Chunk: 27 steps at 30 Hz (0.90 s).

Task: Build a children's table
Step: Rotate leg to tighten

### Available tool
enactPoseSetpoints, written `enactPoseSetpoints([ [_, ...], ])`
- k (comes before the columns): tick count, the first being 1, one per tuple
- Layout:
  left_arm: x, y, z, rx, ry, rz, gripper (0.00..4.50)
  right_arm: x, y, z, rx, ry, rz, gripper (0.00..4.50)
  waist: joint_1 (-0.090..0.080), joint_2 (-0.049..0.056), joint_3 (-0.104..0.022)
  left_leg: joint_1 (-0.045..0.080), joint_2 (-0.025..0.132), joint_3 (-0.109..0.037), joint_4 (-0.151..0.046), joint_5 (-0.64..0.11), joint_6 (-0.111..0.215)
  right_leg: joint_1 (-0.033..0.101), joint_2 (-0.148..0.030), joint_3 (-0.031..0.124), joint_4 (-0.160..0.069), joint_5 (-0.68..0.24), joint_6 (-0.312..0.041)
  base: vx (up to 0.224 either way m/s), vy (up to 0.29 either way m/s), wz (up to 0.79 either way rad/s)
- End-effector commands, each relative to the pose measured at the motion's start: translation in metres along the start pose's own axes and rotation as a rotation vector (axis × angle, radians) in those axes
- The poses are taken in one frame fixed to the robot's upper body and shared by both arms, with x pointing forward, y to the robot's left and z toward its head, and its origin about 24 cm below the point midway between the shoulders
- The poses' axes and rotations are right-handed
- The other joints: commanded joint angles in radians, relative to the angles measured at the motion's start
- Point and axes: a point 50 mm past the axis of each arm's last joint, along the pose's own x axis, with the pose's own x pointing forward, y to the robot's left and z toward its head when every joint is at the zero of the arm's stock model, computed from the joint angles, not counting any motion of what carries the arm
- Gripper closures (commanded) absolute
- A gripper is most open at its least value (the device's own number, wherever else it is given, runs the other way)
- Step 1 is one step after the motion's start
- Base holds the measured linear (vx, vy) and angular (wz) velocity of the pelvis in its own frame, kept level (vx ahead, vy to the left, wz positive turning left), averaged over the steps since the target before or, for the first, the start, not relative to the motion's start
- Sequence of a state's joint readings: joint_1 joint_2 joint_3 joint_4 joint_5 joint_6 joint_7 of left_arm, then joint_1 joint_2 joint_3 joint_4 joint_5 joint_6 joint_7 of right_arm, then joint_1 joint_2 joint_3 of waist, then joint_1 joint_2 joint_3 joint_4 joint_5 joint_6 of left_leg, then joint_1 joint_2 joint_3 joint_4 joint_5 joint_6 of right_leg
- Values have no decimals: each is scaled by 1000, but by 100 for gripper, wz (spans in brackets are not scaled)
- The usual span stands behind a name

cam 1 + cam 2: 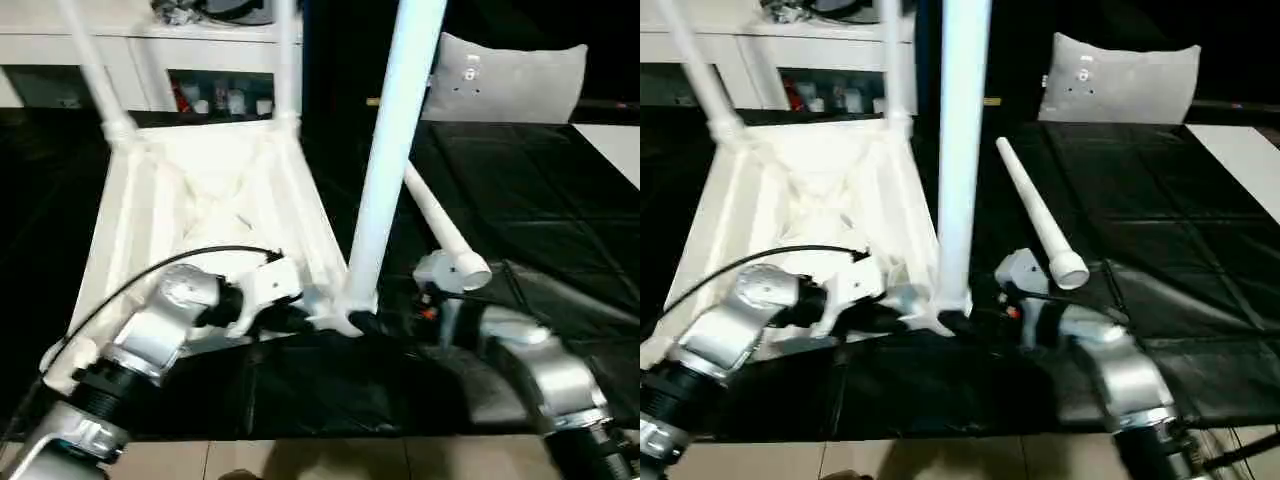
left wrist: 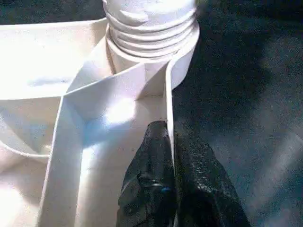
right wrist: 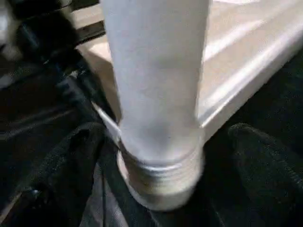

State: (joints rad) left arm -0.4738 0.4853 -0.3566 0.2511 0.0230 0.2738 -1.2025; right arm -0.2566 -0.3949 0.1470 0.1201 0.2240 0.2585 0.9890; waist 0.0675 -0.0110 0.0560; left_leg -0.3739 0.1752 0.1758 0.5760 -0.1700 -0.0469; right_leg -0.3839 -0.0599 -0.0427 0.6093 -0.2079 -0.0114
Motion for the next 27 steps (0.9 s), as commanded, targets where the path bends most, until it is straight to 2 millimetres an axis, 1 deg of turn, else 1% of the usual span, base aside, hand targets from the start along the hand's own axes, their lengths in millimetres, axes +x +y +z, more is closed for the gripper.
enactPoseSetpoints([
  [1,3,-4,6,87,26,-115,450,-2,0,3,-63,31,101,3,-1,3,-58,18,56,-17,-64,-226,33,36,-80,46,-74,-153,-216,0,0,0],
  [4,0,-3,3,109,45,-151,450,-3,-1,4,-93,53,148,3,2,0,-58,18,55,-16,-63,-220,39,38,-82,46,-74,-156,-219,0,0,0],
  [8,-3,-3,1,143,65,-205,450,-3,1,4,-125,78,228,3,14,1,-59,20,57,-14,-61,-208,41,36,-82,46,-72,-153,-224,0,0,0],
  [10,-3,-5,2,158,62,-246,450,0,2,4,-134,86,258,3,16,-4,-61,21,58,-14,-61,-198,41,37,-81,45,-68,-142,-227,0,0,0],
  [11,-3,-7,3,171,61,-265,450,1,2,4,-137,87,268,3,18,-1,-61,22,59,-14,-61,-191,41,36,-82,45,-66,-131,-231,0,0,0],
  [12,-3,-7,4,178,62,-271,450,2,2,4,-137,86,270,3,19,-3,-61,21,59,-13,-60,-189,43,36,-83,45,-65,-124,-236,0,0,0],
  [13,-3,-8,4,185,64,-285,450,3,2,3,-138,86,278,3,21,-1,-61,22,60,-13,-60,-190,42,35,-83,44,-66,-122,-238,0,0,0],
  [16,-2,-10,4,205,74,-313,450,6,3,3,-142,91,303,3,24,-4,-61,21,59,-13,-61,-201,39,37,-83,44,-65,-137,-236,0,0,0],
  [18,0,-9,4,217,78,-320,450,8,4,2,-147,96,321,3,24,-3,-60,22,60,-13,-61,-211,35,35,-83,44,-67,-156,-233,0,0,0],
  [20,0,-9,4,221,77,-322,450,8,4,1,-148,96,323,3,26,-4,-60,22,60,-13,-61,-213,33,35,-84,45,-67,-165,-229,0,0,0],
  [21,1,-9,4,227,77,-326,450,10,4,1,-150,90,322,3,27,-6,-61,23,60,-13,-61,-208,34,35,-84,45,-67,-163,-227,0,0,0],
  [25,2,-9,5,234,75,-337,450,12,5,1,-151,78,328,3,30,-4,-63,22,60,-13,-61,-197,32,36,-84,45,-64,-140,-232,0,0,0],
  [27,3,-10,6,241,74,-343,450,14,5,2,-150,69,334,3,30,-4,-64,21,60,-13,-60,-195,34,37,-84,44,-62,-131,-233,0,0,0],
])
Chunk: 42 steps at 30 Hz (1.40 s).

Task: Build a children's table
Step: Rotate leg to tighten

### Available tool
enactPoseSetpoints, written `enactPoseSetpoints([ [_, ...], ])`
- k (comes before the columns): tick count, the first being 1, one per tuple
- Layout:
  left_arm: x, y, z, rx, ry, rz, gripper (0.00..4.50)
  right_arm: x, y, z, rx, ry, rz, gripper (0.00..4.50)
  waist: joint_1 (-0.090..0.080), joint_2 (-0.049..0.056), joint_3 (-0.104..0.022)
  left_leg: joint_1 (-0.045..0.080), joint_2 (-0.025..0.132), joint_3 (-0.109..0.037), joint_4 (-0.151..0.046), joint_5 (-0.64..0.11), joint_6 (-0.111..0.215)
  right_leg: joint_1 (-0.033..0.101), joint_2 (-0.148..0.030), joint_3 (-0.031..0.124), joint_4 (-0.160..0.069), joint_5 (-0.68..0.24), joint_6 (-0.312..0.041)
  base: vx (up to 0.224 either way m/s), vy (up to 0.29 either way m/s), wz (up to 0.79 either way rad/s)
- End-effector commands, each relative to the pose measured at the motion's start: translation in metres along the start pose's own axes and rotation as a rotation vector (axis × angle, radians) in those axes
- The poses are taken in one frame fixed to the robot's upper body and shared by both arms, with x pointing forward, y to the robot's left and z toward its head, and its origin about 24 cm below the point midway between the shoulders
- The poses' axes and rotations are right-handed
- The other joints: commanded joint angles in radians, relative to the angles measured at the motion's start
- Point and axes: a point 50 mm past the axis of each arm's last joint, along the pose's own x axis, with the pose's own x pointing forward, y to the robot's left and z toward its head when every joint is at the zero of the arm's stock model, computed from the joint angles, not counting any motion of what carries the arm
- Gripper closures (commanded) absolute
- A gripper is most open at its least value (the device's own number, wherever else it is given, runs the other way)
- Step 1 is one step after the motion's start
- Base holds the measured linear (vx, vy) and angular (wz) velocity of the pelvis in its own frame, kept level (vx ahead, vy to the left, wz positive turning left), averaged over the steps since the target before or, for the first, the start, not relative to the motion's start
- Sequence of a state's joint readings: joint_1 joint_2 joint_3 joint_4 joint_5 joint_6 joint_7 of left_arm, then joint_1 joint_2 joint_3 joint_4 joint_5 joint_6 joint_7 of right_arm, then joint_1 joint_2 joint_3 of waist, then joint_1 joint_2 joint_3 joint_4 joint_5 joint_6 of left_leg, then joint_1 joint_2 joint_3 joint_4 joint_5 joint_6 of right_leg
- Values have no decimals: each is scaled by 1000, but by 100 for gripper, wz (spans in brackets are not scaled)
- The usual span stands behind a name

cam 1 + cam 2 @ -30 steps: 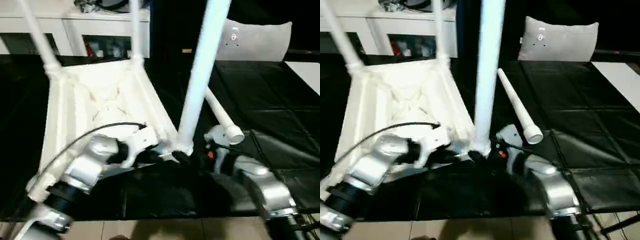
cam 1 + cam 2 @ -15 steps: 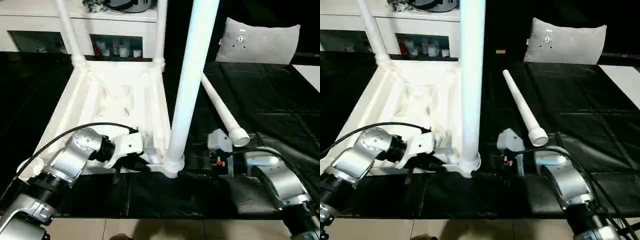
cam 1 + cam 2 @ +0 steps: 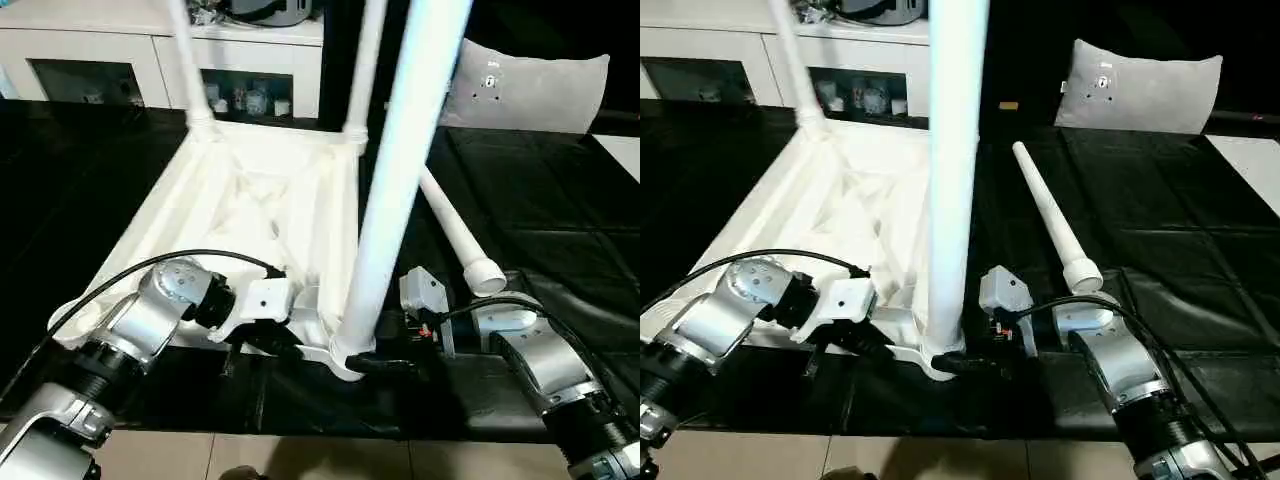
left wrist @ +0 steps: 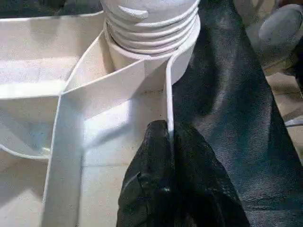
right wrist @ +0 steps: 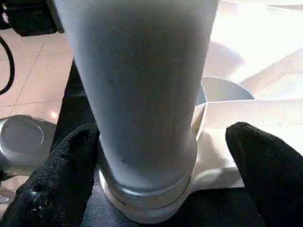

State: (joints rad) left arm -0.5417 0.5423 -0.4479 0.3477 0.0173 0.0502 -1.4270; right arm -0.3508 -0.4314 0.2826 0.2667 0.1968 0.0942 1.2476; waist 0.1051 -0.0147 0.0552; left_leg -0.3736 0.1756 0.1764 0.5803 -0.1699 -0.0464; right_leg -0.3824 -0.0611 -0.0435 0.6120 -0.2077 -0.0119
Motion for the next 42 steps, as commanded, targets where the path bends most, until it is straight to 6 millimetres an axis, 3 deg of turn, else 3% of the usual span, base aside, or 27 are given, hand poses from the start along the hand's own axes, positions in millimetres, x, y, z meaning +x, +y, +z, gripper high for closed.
enactPoseSetpoints([
  [1,9,-3,6,56,19,-87,450,0,-3,4,-25,-3,2,29,-7,-1,-63,21,59,-13,-64,-198,34,35,-83,45,-66,-134,-234,0,0,0],
  [5,9,-3,6,65,24,-96,450,1,-1,3,-11,-8,21,41,-7,-1,-64,20,59,-13,-63,-190,35,37,-82,44,-64,-128,-232,0,0,0],
  [20,5,-4,0,38,36,-91,450,4,6,-3,64,-28,60,170,-6,-1,-61,21,60,-14,-64,-211,30,34,-82,44,-67,-163,-230,0,0,0],
  [26,8,-4,4,-75,-40,5,450,14,12,-3,167,-91,9,182,-10,2,-58,22,61,-14,-68,-219,22,32,-82,45,-65,-162,-235,0,0,0],
  [27,10,-2,6,-123,-56,63,450,20,13,-3,194,-97,-38,183,-13,7,-55,22,60,-17,-70,-237,15,31,-82,45,-69,-196,-229,0,0,0],
  [29,13,0,10,-168,-88,115,450,27,12,-1,208,-111,-81,183,-22,6,-49,23,59,-17,-74,-283,-4,29,-83,47,-76,-270,-217,0,0,0],
  [30,14,1,13,-197,-110,147,450,31,11,0,217,-122,-108,183,-26,8,-46,26,57,-22,-76,-320,-18,27,-86,46,-83,-349,-201,0,0,0],
  [31,17,3,18,-224,-134,193,450,38,8,1,237,-127,-166,184,-31,2,-43,24,54,-25,-77,-340,-24,27,-87,45,-92,-416,-176,0,0,0],
  [32,23,5,26,-267,-169,255,450,50,2,3,290,-154,-273,184,-38,2,-44,21,56,-27,-79,-342,-32,28,-86,45,-88,-421,-172,0,0,0],
  [34,31,7,35,-306,-196,322,450,63,-5,6,361,-201,-385,184,-70,-2,-42,15,51,-35,-80,-367,-52,24,-88,40,-92,-481,-156,0,0,0],
  [35,36,9,41,-325,-211,356,450,68,-9,8,400,-229,-446,184,-78,-2,-42,9,47,-38,-80,-365,-51,29,-89,36,-94,-498,-146,-40,15,-21],
  [36,38,9,43,-336,-220,372,450,71,-11,9,421,-242,-478,184,-90,-3,-43,0,47,-41,-83,-353,-47,32,-86,34,-95,-495,-132,-27,20,-20],
  [37,45,12,50,-359,-233,417,450,76,-15,11,458,-255,-543,184,-99,-2,-40,4,46,-40,-81,-369,-40,25,-84,34,-102,-504,-127,-27,20,-20],
  [39,49,14,54,-372,-241,446,450,78,-17,11,474,-248,-590,185,-98,-2,-47,17,46,-34,-70,-358,-28,17,-85,43,-105,-452,-143,0,0,0],
  [40,52,16,58,-388,-250,481,450,80,-19,11,487,-239,-621,185,-100,-3,-47,11,46,-32,-72,-328,-18,20,-79,43,-100,-394,-157,0,0,0],
  [42,61,22,71,-410,-280,555,450,85,-21,13,486,-226,-659,185,-98,-2,-46,13,45,-28,-71,-315,-5,19,-76,43,-100,-361,-165,0,0,0],
])
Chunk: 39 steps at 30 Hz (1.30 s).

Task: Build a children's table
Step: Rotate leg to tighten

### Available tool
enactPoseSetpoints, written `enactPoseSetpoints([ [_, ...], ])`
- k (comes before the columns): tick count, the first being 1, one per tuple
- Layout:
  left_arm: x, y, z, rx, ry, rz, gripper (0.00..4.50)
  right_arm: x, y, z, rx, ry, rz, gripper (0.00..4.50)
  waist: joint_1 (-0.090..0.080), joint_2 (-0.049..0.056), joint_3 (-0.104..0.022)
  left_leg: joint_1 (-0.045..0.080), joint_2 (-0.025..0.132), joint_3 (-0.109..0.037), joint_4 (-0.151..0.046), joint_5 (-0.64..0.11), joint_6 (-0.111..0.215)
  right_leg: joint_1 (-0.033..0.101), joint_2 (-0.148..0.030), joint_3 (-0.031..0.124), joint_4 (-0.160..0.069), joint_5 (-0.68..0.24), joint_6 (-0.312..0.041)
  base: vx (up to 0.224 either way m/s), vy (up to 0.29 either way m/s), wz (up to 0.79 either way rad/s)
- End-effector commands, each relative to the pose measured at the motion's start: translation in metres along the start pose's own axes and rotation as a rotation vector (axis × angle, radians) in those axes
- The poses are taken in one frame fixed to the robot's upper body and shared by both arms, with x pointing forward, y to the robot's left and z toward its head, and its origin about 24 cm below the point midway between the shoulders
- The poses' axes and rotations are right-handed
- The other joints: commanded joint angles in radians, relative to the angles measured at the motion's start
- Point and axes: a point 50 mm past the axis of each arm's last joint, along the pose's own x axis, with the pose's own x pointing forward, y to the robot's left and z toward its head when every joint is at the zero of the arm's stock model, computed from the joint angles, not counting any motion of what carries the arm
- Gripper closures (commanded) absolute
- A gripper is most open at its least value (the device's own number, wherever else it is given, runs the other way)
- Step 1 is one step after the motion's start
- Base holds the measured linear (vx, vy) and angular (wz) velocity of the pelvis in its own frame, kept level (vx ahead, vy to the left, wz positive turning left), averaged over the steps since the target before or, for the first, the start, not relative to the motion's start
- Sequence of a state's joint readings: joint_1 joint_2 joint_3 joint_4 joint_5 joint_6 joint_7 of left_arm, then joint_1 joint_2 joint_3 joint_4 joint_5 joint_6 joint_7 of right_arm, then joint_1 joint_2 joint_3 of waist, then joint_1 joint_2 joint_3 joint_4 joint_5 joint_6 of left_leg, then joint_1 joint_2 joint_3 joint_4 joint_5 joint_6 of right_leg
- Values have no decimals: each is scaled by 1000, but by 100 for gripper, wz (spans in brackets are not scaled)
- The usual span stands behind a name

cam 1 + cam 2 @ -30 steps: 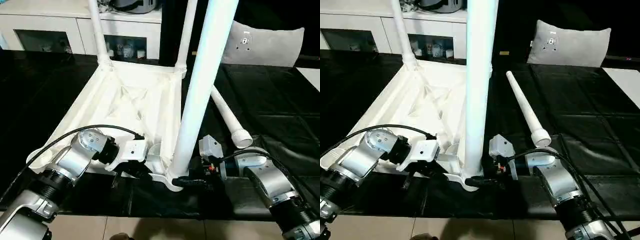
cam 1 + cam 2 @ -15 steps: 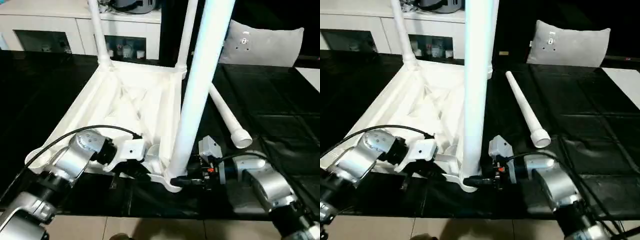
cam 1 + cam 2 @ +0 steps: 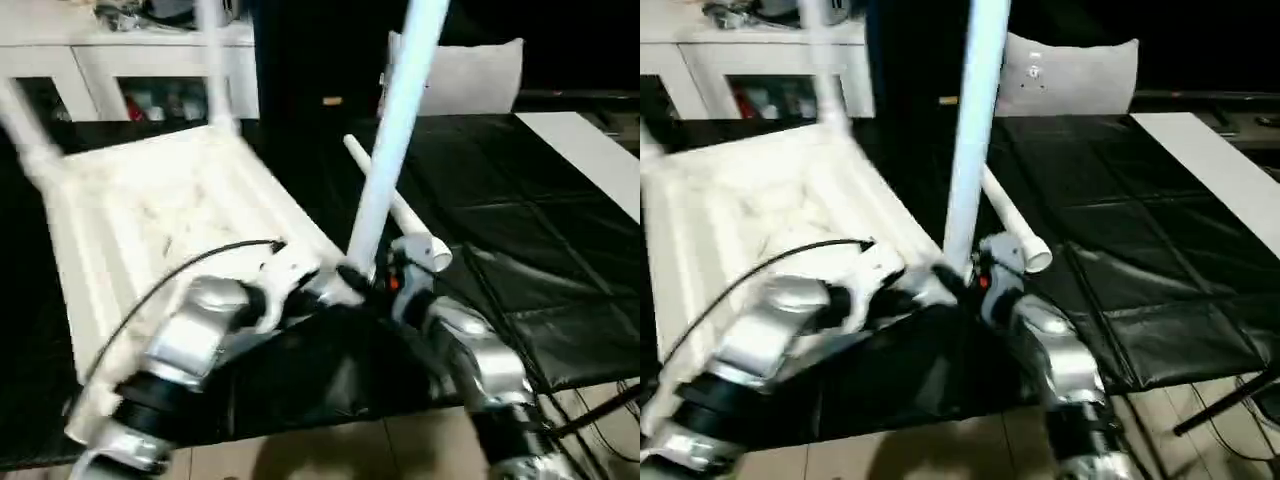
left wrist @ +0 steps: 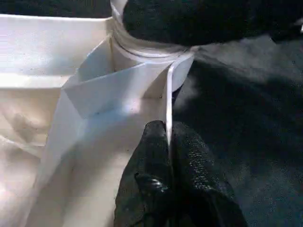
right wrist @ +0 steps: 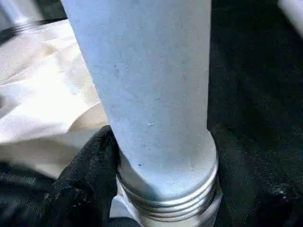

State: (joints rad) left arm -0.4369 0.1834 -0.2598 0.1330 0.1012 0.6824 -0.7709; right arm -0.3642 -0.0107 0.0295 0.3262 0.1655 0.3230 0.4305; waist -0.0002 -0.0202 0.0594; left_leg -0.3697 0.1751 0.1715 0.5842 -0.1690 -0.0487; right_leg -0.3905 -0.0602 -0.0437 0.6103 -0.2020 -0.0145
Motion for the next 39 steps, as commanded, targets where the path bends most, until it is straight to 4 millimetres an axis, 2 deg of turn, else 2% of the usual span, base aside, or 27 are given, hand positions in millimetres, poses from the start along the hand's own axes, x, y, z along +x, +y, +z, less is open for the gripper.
enactPoseSetpoints([
  [1,16,-33,41,39,-164,-96,450,17,39,-8,36,41,143,185,11,1,-52,8,46,-21,-73,-303,3,29,-76,45,-98,-345,-163,0,0,0],
  [2,16,-34,42,37,-166,-94,450,17,39,-7,35,40,142,150,12,1,-53,7,46,-21,-73,-292,6,31,-76,46,-94,-326,-165,0,0,0],
  [3,17,-37,43,45,-165,-103,450,17,38,-6,28,23,124,115,18,6,-56,8,47,-19,-71,-273,13,32,-76,47,-93,-291,-171,0,0,0],
  [4,17,-36,42,63,-157,-104,450,15,35,-5,-4,15,111,115,18,3,-57,2,45,-18,-71,-247,21,37,-75,46,-90,-252,-177,0,0,0],
  [6,17,-34,40,89,-143,-105,450,12,31,-5,-44,10,100,95,21,6,-61,3,46,-17,-69,-218,29,39,-76,46,-87,-208,-182,0,0,0],
  [8,16,-32,37,101,-131,-101,450,8,26,-5,-65,1,91,71,28,6,-64,2,46,-15,-66,-179,40,43,-75,46,-80,-146,-192,0,0,0],
  [9,13,-29,33,106,-119,-97,450,3,20,-5,-80,-9,76,67,35,6,-66,1,45,-14,-64,-143,52,46,-73,45,-74,-88,-203,0,0,0],
  [10,12,-27,30,108,-112,-97,450,-1,15,-5,-99,-13,74,61,38,9,-66,1,46,-14,-64,-140,54,45,-73,45,-73,-80,-204,0,0,0],
  [12,10,-24,26,118,-99,-102,450,-9,8,-4,-131,-22,82,35,42,8,-65,1,46,-12,-63,-141,59,46,-73,45,-73,-71,-207,0,0,0],
  [14,9,-23,24,124,-94,-107,450,-12,5,-3,-141,-28,87,21,45,8,-64,3,47,-13,-64,-160,60,46,-73,44,-76,-100,-205,0,0,0],
  [15,5,-20,18,143,-76,-132,450,-22,-3,2,-168,-53,127,15,43,11,-62,3,47,-13,-66,-172,56,44,-73,44,-77,-119,-206,0,0,0],
  [16,3,-19,15,153,-69,-152,450,-26,-6,5,-184,-64,155,7,46,9,-61,3,48,-13,-66,-192,56,46,-75,45,-82,-147,-197,0,0,0],
  [22,-10,-14,-1,228,-12,-281,450,-47,-17,18,-277,-63,350,7,56,14,-59,10,53,-15,-69,-237,45,39,-73,45,-85,-213,-186,0,0,0],
  [27,-22,-16,-11,301,38,-435,450,-60,-19,20,-320,32,562,7,66,14,-60,10,53,-15,-69,-232,50,41,-73,44,-80,-185,-201,0,0,0],
  [32,-33,-10,-17,393,105,-556,450,-66,-21,21,-378,121,682,7,73,8,-60,10,54,-13,-68,-213,55,41,-76,44,-79,-185,-208,0,0,0],
  [35,-38,-7,-18,437,124,-609,450,-68,-21,18,-397,167,742,7,85,10,-59,14,55,-11,-67,-208,53,37,-76,45,-76,-181,-212,0,0,0],
  [38,-43,-4,-20,474,160,-651,450,-69,-20,16,-400,197,792,7,87,10,-60,15,57,-12,-68,-209,47,38,-77,44,-73,-171,-216,0,0,0],
  [39,-44,-3,-21,488,173,-662,450,-70,-19,15,-400,201,801,24,87,9,-60,14,56,-12,-68,-215,46,38,-77,44,-73,-178,-215,0,0,0],
])
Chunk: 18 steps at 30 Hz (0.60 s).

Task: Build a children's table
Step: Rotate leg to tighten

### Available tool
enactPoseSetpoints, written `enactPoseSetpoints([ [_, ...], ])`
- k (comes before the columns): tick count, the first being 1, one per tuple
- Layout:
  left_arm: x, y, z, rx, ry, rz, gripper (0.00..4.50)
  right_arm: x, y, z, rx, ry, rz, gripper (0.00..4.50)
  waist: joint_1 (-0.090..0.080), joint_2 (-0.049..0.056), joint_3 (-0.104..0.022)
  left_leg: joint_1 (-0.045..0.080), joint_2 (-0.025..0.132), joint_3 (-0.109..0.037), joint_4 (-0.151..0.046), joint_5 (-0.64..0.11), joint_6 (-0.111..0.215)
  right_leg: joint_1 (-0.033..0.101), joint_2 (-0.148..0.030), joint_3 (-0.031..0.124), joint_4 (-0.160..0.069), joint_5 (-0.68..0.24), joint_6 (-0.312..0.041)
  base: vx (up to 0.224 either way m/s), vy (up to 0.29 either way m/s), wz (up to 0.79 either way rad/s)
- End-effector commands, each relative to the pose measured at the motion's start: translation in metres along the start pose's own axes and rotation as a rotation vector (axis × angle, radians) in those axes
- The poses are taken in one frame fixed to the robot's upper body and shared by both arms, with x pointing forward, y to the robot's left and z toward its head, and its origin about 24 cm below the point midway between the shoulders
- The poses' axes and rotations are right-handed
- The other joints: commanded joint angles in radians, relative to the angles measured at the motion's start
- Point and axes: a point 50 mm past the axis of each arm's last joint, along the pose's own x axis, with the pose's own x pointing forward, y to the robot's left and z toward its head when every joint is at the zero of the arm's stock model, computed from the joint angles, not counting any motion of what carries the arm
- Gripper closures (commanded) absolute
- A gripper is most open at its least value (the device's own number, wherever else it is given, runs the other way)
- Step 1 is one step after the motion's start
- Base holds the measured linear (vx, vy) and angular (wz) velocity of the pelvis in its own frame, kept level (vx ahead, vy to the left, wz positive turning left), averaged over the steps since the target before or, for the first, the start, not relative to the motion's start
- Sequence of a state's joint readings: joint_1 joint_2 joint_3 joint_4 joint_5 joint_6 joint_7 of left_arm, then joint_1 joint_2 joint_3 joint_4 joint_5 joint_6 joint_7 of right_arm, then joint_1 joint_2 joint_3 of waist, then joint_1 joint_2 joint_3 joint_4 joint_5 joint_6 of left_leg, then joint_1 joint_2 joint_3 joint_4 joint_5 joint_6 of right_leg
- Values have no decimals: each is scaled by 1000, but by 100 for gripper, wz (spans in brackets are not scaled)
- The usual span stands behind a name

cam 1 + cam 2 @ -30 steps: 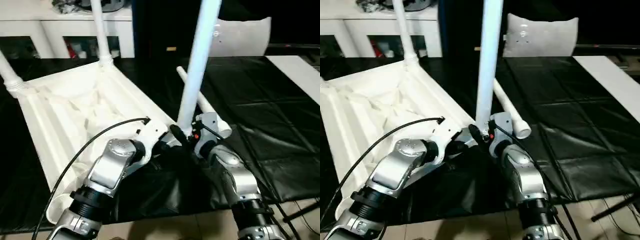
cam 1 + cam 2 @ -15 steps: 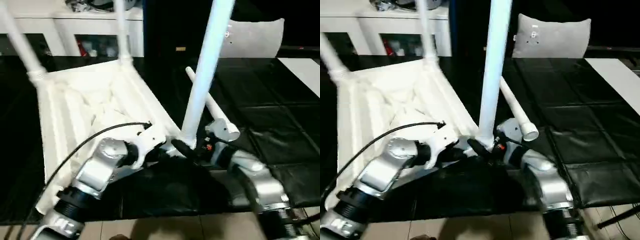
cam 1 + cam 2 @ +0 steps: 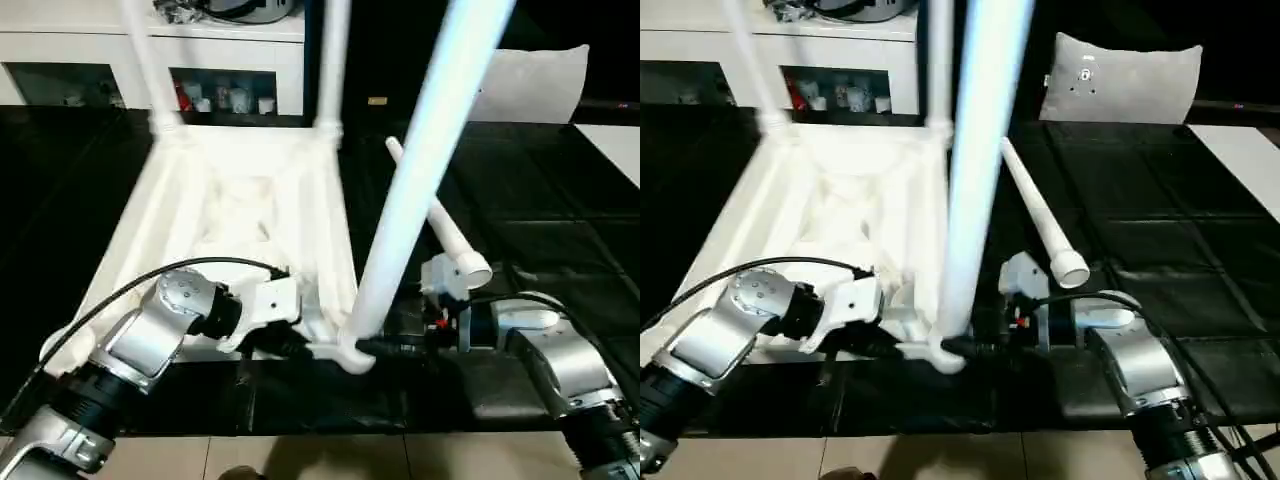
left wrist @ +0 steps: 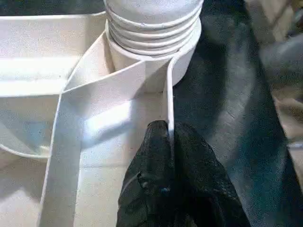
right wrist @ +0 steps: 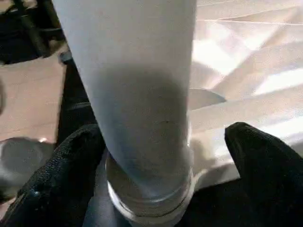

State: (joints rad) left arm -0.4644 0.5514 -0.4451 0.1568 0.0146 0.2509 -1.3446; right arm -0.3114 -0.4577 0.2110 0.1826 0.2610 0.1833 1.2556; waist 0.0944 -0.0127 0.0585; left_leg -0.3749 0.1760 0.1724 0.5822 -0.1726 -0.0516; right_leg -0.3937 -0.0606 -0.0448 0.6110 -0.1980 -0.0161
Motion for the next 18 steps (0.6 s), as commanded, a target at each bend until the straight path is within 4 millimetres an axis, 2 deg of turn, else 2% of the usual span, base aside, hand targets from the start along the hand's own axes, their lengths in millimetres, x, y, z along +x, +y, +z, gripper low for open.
enactPoseSetpoints([
  [1,6,-6,1,63,46,-127,450,-2,0,-1,-14,31,39,34,-7,3,-60,19,54,-13,-66,-211,47,42,-77,45,-74,-184,-215,0,0,0],
  [18,7,-2,1,118,67,-190,450,14,7,-4,-43,49,133,181,-7,-1,-57,20,56,-13,-67,-227,34,41,-80,46,-75,-221,-211,0,0,0],
])
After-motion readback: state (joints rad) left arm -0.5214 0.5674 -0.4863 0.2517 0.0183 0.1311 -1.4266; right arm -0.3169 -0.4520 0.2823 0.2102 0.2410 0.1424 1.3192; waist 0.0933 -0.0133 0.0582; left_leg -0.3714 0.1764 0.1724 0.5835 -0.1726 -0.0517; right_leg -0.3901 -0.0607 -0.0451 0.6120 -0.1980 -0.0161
